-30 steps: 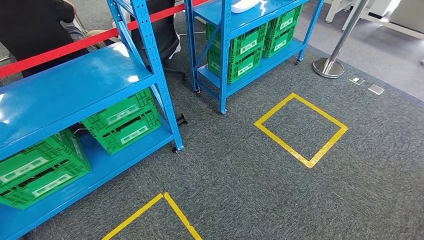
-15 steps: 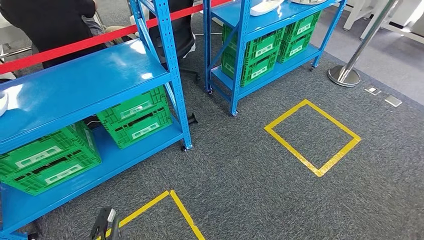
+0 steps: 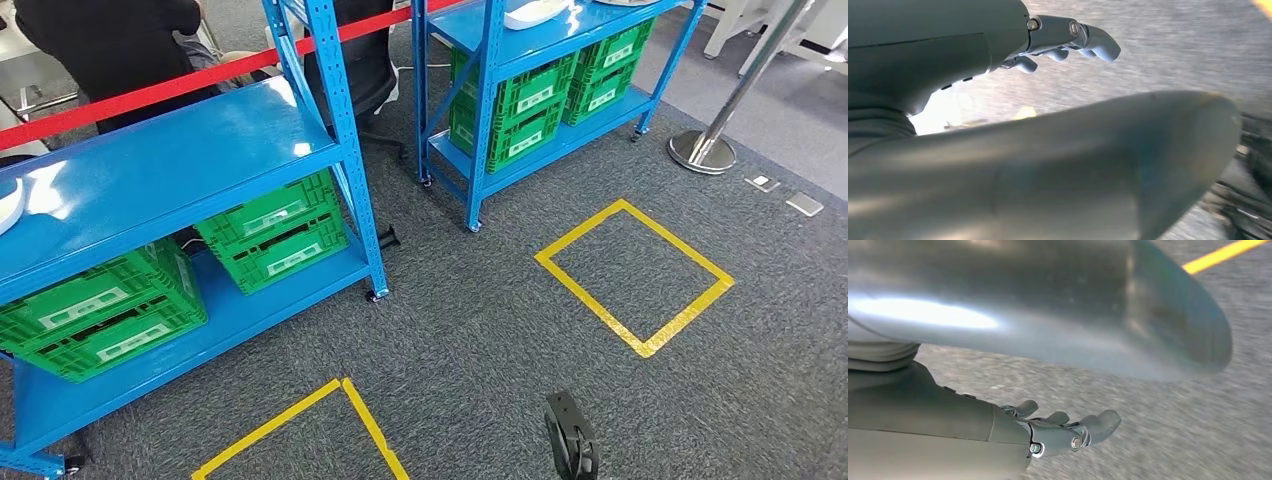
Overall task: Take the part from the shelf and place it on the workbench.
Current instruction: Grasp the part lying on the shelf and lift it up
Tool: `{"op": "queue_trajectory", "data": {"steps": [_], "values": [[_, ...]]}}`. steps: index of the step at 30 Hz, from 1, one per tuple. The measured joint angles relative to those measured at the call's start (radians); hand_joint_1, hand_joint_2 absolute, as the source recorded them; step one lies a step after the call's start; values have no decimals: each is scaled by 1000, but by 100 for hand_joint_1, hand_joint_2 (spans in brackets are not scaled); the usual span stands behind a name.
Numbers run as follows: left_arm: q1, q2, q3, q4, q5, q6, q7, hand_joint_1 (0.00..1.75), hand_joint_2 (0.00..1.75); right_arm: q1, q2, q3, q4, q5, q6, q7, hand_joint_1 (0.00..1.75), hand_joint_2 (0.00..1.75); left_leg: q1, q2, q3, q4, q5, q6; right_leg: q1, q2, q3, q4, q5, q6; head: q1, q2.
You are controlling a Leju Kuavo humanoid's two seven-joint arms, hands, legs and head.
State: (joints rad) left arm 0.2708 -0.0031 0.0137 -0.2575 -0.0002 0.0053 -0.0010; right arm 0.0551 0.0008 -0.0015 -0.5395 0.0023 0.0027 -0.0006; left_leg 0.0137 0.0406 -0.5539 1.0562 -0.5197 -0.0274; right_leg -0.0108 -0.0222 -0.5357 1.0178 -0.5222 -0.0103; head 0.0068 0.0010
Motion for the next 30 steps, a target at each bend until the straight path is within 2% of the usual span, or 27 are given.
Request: {"op": "queue_trajectory", "data": {"steps": [1, 2, 4, 5, 7, 9, 10, 11, 12, 14, 15, 16, 18, 20, 22, 24, 25, 26, 27, 28, 30], "values": [[-25, 0, 0, -23, 0, 0, -1, 0, 0, 22, 0, 0, 19, 0, 0, 1, 0, 0, -2, 10, 15, -29, 9, 4, 1, -10, 2, -1, -3, 6, 0, 0], [-52, 0, 0, -49, 0, 0, -2, 0, 0, 47, 0, 0, 43, 0, 0, 2, 0, 0, -5, 8, 14, -33, 10, 8, 2, -20, 5, -2, -5, 12, 1, 0], [-107, -2, 0, -111, 0, 0, -3, 0, 0, 101, 0, 0, 101, 0, 0, 3, 0, 0, -5, -15, 8, -38, 15, 19, -1, -36, 11, -2, -8, 24, 1, 0], [-134, -2, 0, -146, 0, 0, -3, 0, 0, 129, 1, 1, 133, 0, 0, 3, 0, 0, -4, -27, 8, -41, 18, 25, -3, -32, 10, 9, -19, 30, 2, 0], [-186, -2, 0, -214, 0, 0, -3, 0, 0, 182, 0, 1, 199, 0, 0, 3, 0, 0, 0, -51, 9, -46, 25, 36, -6, -5, -23, 87, -69, 38, 6, 0], [-232, -2, 0, -272, 0, 0, -3, 0, 0, 229, -2, 2, 260, 0, 0, 4, 0, 0, -1, -78, 3, -43, 28, 40, -5, 14, -90, 220, -133, 41, 11, 0], [-247, -2, 0, -294, 0, 0, -3, 0, 0, 247, -3, 2, 284, 0, 0, 4, 0, 0, -1, -92, 1, -41, 28, 41, -5, 17, -116, 267, -144, 42, 12, 0], [-256, -2, 0, -310, 0, 0, -3, 0, 0, 259, -3, 2, 301, 0, 0, 5, 0, 0, -1, -103, 0, -39, 28, 40, -4, 19, -126, 278, -135, 41, 14, 0], [-258, -2, 0, -319, 0, 0, -3, 0, 0, 262, -4, 2, 311, 0, 0, 4, 0, 0, -1, -111, 1, -38, 27, 40, -4, 20, -116, 247, -107, 39, 15, 0], [-241, -2, 0, -311, 0, 0, -2, 0, 0, 242, -4, 2, 307, 0, 0, 3, 0, 0, -1, -116, 3, -36, 25, 36, -4, 24, -57, 109, -33, 33, 16, 0], [-225, -2, 0, -298, 0, 0, -1, 0, 0, 224, -4, 2, 296, 1, 0, 1, 0, 0, -3, -115, 2, -36, 23, 31, -2, 26, -31, 50, -8, 30, 16, 0], [-205, -2, 0, -281, 0, 0, 0, 0, 0, 202, -4, 2, 280, 1, 0, 0, 0, 0, -4, -113, 1, -37, 21, 26, 0, 27, -15, 14, 5, 25, 16, 0], [-158, -3, 0, -230, 0, 0, 1, 0, 0, 154, -4, 2, 232, 1, 1, -2, 0, 0, -5, -112, -1, -41, 21, 15, 5, 27, -12, 1, 8, 15, 16, 0], [-102, -5, 0, -163, 0, 0, 2, 0, 0, 97, -2, 2, 164, 1, 1, -3, 0, 0, -4, -104, 1, -36, 16, 4, 2, 26, -12, -3, 14, 0, 16, 0], [-43, -6, 0, -89, 0, 0, 4, 0, 0, 38, 0, 1, 91, 2, 0, -5, 0, 0, -4, -79, -25, 28, -28, -5, -2, 30, -11, -8, 20, -13, 9, 0], [5, -4, 0, -22, 0, 0, 5, 0, 0, -9, 0, 1, 28, 1, 0, -5, 0, 0, -3, -60, -88, 159, -98, -12, 0, 31, -13, -8, 20, -18, 3, 0], [21, -3, 0, 4, 0, 0, 5, 0, 0, -24, -1, 0, 4, 0, 0, -5, 0, 0, -3, -57, -117, 215, -119, -14, 0, 28, -13, -8, 20, -18, 2, 0], [34, -2, 0, 22, 0, 0, 5, 0, 0, -34, -1, 0, -13, 0, 0, -5, 0, 0, -3, -55, -130, 240, -120, -15, 1, 23, -14, -8, 20, -18, 2, 0], [40, -1, 0, 33, 0, 0, 4, 0, 0, -39, -1, 0, -23, -1, 0, -4, 0, 0, -3, -51, -123, 224, -102, -15, 1, 16, -13, -7, 19, -18, 2, 0], [39, 0, 0, 35, 0, 0, 4, 0, 0, -36, -1, 0, -26, -1, 0, -3, 0, 0, -3, -42, -96, 170, -70, -14, 1, 7, -12, -7, 18, -16, 1, 0], [12, 1, 0, 16, 0, 0, 3, 0, 0, -12, -1, 0, -13, -1, 0, -1, 0, 0, -4, -1, -21, 28, -9, -8, 4, -17, -7, -7, 12, -8, 1, 0]]}}
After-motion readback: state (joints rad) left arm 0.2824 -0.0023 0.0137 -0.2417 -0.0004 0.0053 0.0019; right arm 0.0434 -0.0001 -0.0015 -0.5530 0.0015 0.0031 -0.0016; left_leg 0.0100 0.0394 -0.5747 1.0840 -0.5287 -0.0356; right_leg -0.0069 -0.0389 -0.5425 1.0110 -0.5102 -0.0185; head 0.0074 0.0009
